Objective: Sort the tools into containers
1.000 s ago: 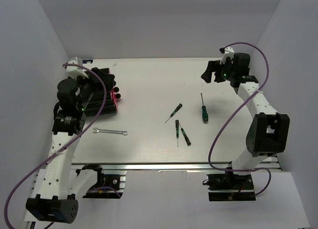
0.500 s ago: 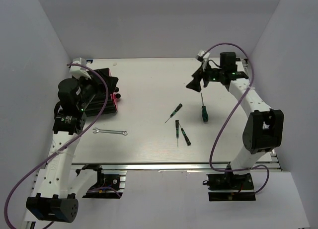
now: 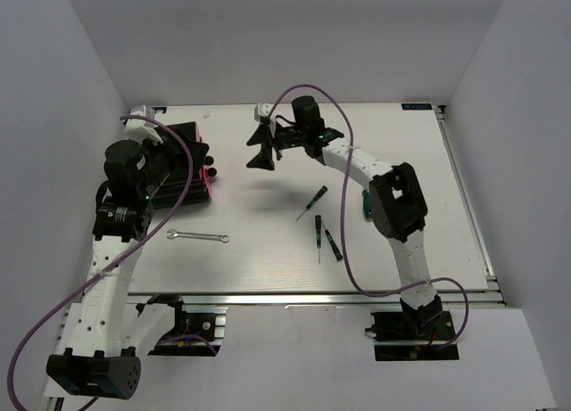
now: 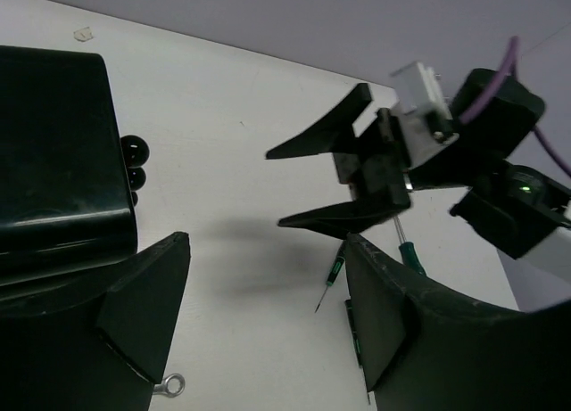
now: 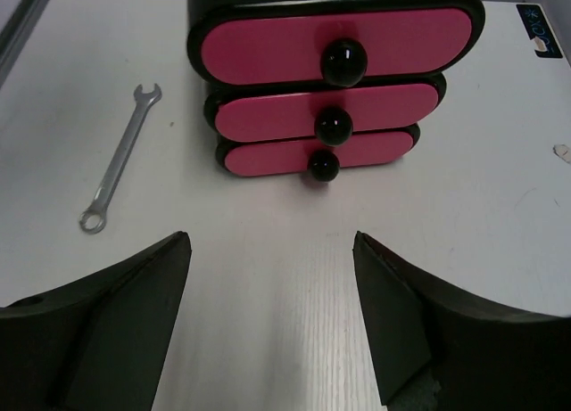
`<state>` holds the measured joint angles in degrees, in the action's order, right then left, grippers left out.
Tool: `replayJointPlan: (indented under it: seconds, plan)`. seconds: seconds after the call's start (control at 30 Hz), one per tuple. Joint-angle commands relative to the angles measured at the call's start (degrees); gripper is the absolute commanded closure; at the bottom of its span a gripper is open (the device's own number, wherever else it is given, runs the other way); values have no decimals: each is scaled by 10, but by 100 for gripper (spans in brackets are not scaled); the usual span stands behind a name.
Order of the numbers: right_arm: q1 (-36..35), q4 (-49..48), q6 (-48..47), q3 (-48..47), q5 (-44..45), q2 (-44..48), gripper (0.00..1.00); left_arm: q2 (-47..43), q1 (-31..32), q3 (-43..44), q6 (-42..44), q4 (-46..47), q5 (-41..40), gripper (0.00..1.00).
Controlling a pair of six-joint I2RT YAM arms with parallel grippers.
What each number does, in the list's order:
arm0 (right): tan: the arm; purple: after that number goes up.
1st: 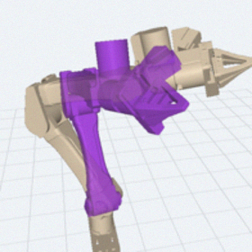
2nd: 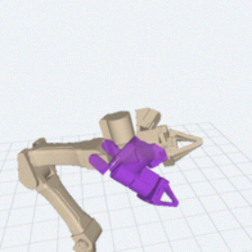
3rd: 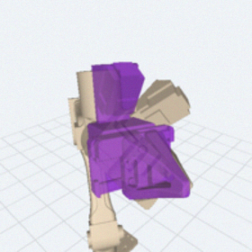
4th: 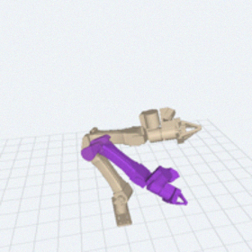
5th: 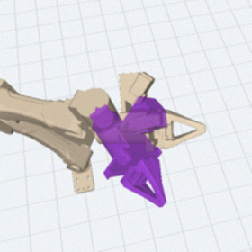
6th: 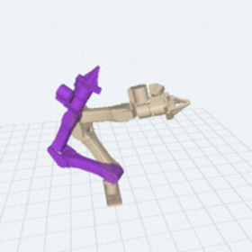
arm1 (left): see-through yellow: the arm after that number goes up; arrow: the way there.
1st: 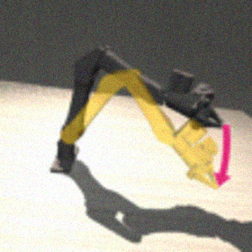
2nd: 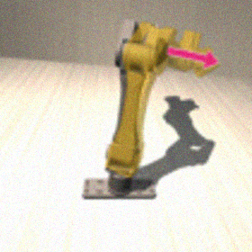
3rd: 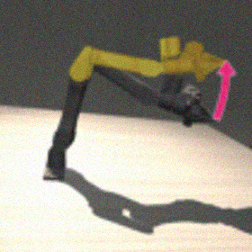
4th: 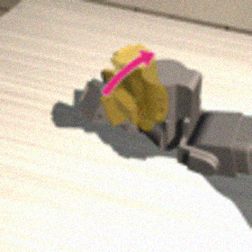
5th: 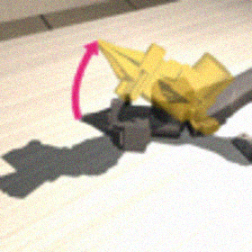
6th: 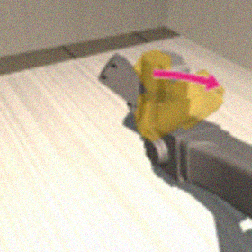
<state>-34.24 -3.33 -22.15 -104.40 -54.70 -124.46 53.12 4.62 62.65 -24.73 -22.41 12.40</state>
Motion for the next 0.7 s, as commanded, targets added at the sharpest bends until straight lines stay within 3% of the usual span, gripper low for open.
replayJointPlan:
  seconds: [0.0, 0.27, 0.67]
  plan:
    - [-24, -104, 57, -61, 28, -32, 21, -14, -1, 17, -4, -20, -7, 20]
    - [-49, -199, 155, -182, 35, -160, 29, -5, -1, 21, -1, -46, -4, 18]
    - [-81, -265, 184, -272, 130, -251, 26, 24, -1, 36, 8, -61, 5, 16]
